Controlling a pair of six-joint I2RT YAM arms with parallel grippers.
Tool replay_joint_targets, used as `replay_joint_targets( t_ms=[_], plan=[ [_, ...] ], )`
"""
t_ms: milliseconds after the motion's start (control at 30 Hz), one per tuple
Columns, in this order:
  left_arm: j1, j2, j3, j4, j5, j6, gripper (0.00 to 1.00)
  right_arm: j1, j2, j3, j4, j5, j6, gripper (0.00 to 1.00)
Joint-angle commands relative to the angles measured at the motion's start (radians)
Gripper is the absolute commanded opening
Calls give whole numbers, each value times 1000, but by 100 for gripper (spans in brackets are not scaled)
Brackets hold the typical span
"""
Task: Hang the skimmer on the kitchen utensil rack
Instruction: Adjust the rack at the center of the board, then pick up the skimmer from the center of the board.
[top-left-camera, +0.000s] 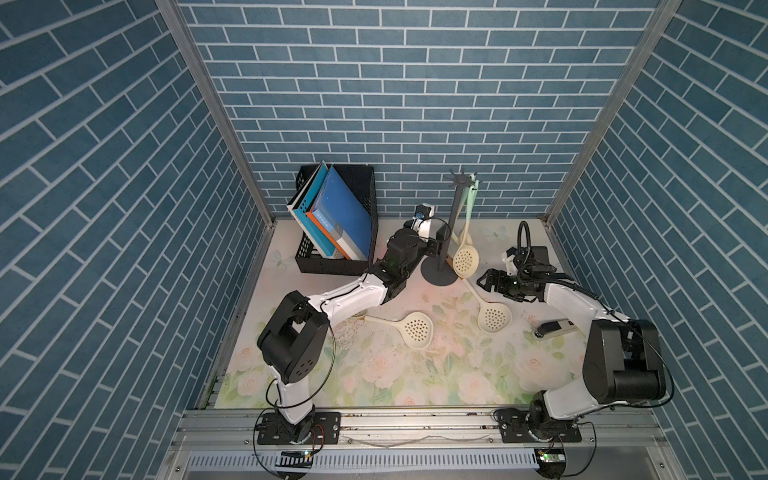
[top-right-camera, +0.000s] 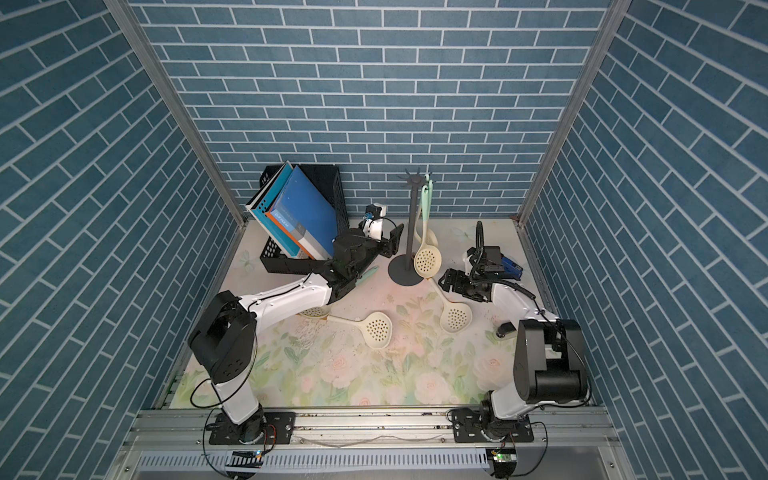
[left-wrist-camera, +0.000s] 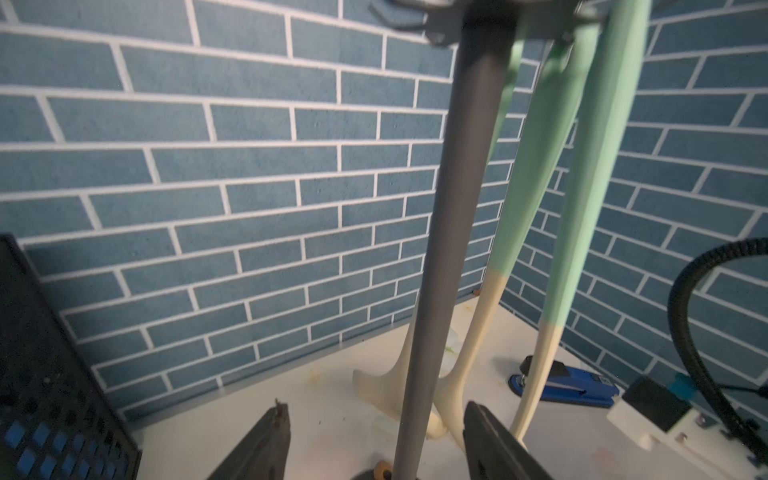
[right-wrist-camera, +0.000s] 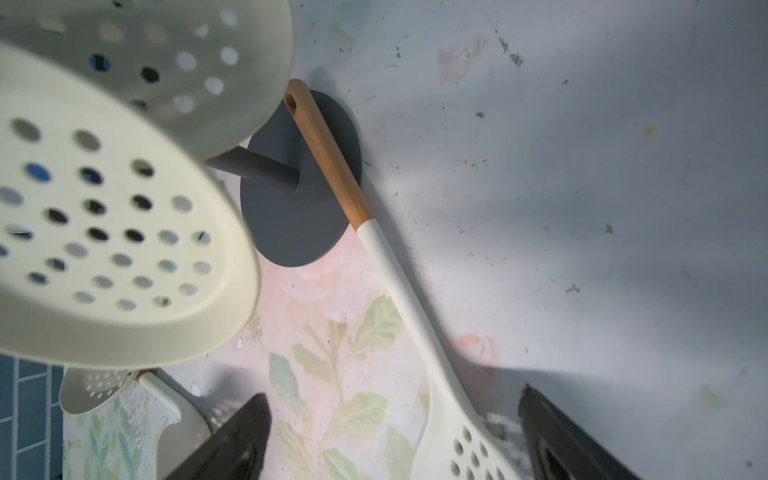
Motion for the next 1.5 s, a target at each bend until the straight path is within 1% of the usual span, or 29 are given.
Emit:
replay_joint_targets(
  t_ms=[0,67,200,300,433,567,733,800,967,1133,1300,1467],
  plan=[
    [3,-84,-73,-9,-61,-28,76,-3,53,27,25,-15,-73,91],
    [11,-130,-130,-21,-77,-48,78,-3,78,29,33,-19,-79,90],
    [57,-211,-210,-96,-84,-131,86,-3,113,24,61,-41,-83,85],
    [105,-264,-256,-146,-68,-192,88,2,135,25,73,-61,-92,82],
    [162,-337,-338,-147,-50,-237,89,19,169,42,62,-34,-111,78],
    [186,-390,-389,-156,-58,-243,89,38,189,68,47,-3,-117,75],
    [202,-434,-420,-183,-75,-244,89,103,221,126,-46,95,-133,74],
    [204,-447,-431,-191,-86,-244,90,121,233,134,-66,137,-111,73],
    [220,-489,-464,-193,-99,-246,90,139,252,128,-80,194,-67,67],
    [235,-533,-496,-190,-111,-246,91,147,269,118,-93,223,-34,62],
    [243,-557,-513,-190,-112,-249,92,152,300,136,-118,240,-18,55],
    [246,-558,-516,-194,-105,-254,92,154,325,148,-136,247,-3,41]
  ],
)
